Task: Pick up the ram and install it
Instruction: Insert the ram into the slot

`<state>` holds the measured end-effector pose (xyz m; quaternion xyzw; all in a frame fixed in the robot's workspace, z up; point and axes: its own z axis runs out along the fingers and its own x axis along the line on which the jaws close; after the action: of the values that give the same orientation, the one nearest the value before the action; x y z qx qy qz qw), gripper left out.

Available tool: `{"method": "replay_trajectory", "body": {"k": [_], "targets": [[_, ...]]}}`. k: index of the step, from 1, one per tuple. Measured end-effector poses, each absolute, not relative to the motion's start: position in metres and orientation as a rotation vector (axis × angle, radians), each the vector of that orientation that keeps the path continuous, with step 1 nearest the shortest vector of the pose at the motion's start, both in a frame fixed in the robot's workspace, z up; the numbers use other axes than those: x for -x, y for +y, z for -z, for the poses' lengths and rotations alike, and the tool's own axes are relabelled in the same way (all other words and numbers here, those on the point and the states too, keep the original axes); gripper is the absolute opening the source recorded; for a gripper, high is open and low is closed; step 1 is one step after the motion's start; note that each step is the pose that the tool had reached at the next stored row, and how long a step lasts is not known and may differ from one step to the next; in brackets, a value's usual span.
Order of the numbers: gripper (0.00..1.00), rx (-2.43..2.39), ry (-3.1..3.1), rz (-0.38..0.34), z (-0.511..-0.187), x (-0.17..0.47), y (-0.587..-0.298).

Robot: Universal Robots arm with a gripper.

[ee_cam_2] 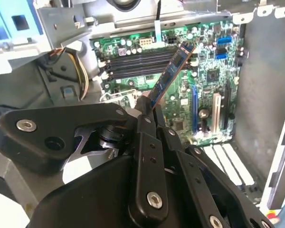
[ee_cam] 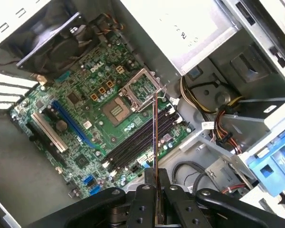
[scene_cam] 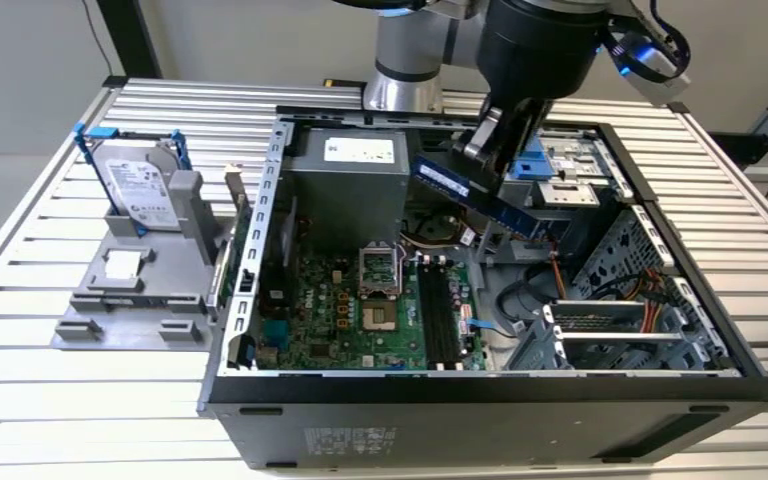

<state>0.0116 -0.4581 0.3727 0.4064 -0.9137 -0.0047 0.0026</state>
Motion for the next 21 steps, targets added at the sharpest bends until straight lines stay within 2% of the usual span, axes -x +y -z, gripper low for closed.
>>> {"method": "replay_trajectory", "body": {"k": [21], "targets": [[0.0,-0.841,-3.023,0.016,-0.3714,-0.0117,-0.4581]]}}
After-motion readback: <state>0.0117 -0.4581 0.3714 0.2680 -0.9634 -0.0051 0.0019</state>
